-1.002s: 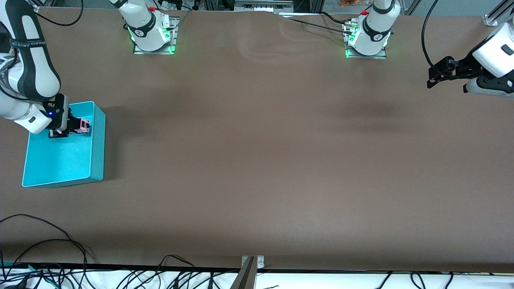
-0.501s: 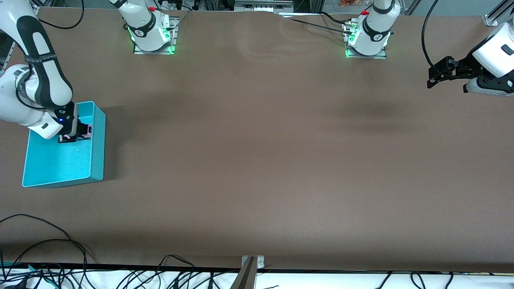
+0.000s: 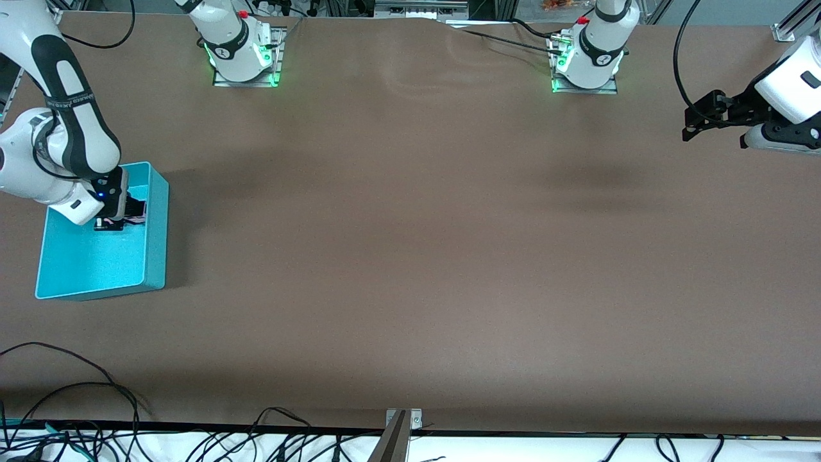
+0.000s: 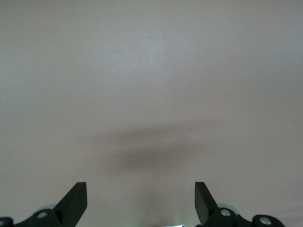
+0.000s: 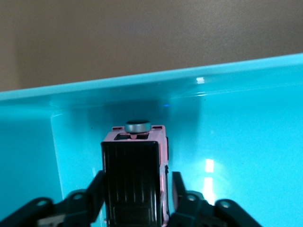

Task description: Wind and store pink jeep toy

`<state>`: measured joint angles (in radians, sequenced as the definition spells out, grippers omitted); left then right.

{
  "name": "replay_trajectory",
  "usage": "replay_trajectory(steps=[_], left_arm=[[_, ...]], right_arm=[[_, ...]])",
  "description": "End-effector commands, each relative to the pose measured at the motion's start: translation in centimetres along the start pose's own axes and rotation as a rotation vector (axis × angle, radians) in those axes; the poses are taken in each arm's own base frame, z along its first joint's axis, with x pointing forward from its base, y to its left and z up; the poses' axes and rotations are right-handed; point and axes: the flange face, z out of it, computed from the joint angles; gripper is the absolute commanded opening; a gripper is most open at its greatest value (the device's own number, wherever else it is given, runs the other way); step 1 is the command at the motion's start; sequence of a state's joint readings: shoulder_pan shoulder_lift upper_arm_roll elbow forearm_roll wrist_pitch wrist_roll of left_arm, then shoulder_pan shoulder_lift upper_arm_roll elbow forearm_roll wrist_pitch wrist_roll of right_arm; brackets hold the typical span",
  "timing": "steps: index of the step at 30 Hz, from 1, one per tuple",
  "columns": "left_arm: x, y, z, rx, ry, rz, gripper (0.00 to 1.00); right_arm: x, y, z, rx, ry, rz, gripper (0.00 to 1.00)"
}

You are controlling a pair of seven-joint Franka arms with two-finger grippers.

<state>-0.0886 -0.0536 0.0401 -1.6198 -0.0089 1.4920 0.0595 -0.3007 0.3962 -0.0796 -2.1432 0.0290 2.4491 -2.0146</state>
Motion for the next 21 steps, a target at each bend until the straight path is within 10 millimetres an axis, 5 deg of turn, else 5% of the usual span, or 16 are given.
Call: replay_trajectory(steps=[1, 3, 10, 21], left_arm=[[0.4, 0.0, -0.6, -0.021, 0.003, -0.012, 1.0], [0.4, 0.0, -0.6, -0.021, 0.003, -0.012, 1.0], [0.4, -0.1, -0.6, -0.023, 0.005, -0.014, 1.0], [0.4, -0.1, -0.6, -0.021, 0.004, -0.014, 1.0]], right_arm=[[-0.2, -0.2, -1.4, -0.025, 0.001, 0.004, 0.87], [0.0, -0.2, -1.9, -0.029, 0.001, 0.001, 1.0], [0.8, -0.7, -7.5, -0.047, 0.016, 0.056, 1.0], [7.5, -0.7, -16.9, -0.088, 0.032, 0.337, 1.0]])
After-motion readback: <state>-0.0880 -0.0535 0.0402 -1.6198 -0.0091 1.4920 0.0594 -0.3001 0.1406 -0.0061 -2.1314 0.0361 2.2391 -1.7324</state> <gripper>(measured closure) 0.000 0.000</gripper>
